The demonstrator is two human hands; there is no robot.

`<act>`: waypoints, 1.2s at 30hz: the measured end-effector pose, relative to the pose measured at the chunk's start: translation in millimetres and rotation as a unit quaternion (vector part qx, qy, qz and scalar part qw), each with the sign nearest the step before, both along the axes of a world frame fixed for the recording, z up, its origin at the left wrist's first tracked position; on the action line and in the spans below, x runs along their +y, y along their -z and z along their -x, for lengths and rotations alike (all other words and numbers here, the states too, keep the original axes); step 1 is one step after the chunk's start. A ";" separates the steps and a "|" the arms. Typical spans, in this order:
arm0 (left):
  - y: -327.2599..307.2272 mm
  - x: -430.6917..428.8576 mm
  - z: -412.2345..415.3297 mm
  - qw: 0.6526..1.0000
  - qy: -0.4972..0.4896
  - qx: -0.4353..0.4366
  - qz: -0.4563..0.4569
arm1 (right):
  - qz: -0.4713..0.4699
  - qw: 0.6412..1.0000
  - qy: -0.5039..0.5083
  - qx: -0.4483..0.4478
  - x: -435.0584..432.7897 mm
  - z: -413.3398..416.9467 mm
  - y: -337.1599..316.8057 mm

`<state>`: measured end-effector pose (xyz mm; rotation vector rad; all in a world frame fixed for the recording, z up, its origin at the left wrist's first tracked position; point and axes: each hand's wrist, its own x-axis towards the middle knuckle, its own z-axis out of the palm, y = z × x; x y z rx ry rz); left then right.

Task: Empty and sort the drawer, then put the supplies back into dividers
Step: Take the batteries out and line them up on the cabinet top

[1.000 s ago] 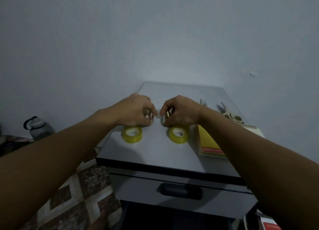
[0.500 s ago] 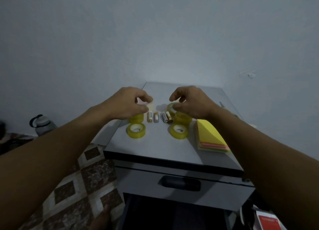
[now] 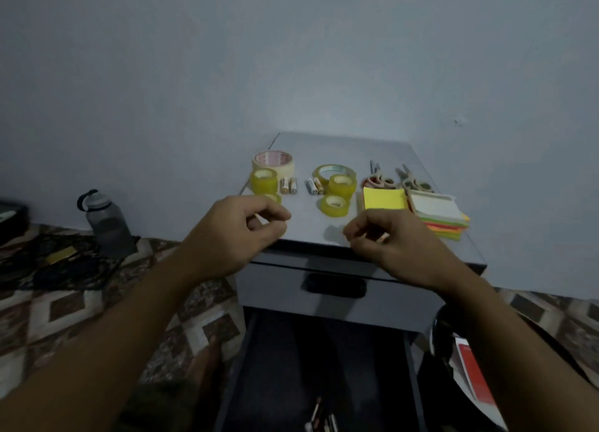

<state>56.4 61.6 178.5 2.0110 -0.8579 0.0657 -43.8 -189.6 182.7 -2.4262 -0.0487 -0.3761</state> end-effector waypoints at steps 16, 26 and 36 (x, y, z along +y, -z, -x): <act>247.6 4.9 80.6 0.907 0.106 0.266 -0.308 | 0.047 0.933 -0.011 0.356 31.5 81.2 229.4; 302.1 -22.1 111.8 0.927 0.119 0.195 -0.298 | 0.041 0.936 -0.020 0.348 41.6 89.2 293.1; 315.0 -31.7 101.7 0.924 0.134 0.167 -0.317 | -0.016 0.953 -0.007 0.303 43.7 84.8 308.5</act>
